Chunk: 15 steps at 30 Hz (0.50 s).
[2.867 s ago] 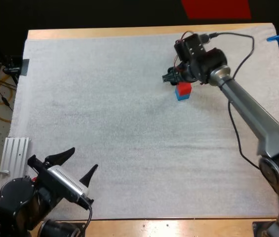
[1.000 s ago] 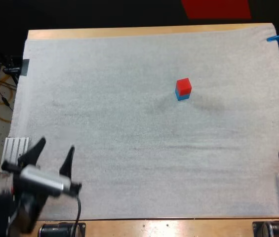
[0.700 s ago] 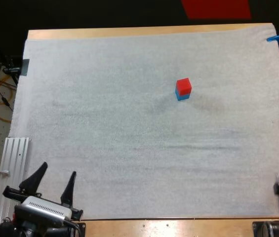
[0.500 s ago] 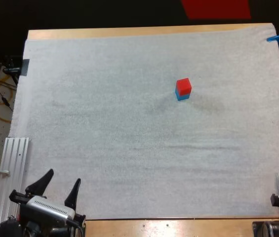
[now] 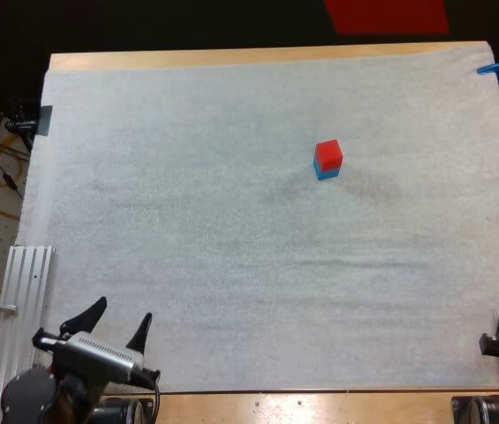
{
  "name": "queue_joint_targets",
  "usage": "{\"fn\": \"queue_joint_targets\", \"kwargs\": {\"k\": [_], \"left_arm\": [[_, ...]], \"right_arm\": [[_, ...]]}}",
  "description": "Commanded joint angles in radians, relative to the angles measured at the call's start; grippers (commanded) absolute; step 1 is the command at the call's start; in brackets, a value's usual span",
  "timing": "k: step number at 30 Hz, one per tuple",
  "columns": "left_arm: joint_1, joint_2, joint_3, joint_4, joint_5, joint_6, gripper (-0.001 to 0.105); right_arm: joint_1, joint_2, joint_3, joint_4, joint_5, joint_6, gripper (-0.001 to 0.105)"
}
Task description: Stack red cube on blue cube
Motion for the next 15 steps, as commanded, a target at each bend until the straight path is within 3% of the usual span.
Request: {"fn": "queue_joint_targets", "kwargs": {"k": [1,7,15], "left_arm": [[-0.001,-0.14,0.02,-0.04,-0.01,0.0,0.063],[-0.001,-0.139,0.068,-0.087,-0.01,-0.007,0.063],[-0.001,-0.139,0.069,-0.088,-0.01,-0.007,0.063]], "right_arm": [[-0.003,-0.045,0.009,-0.013,-0.004,-0.007,0.071],[-0.003,-0.045,0.058,-0.012,-0.004,-0.007,0.071],[-0.003,-0.045,0.067,-0.007,-0.028,-0.005,0.071]]}}
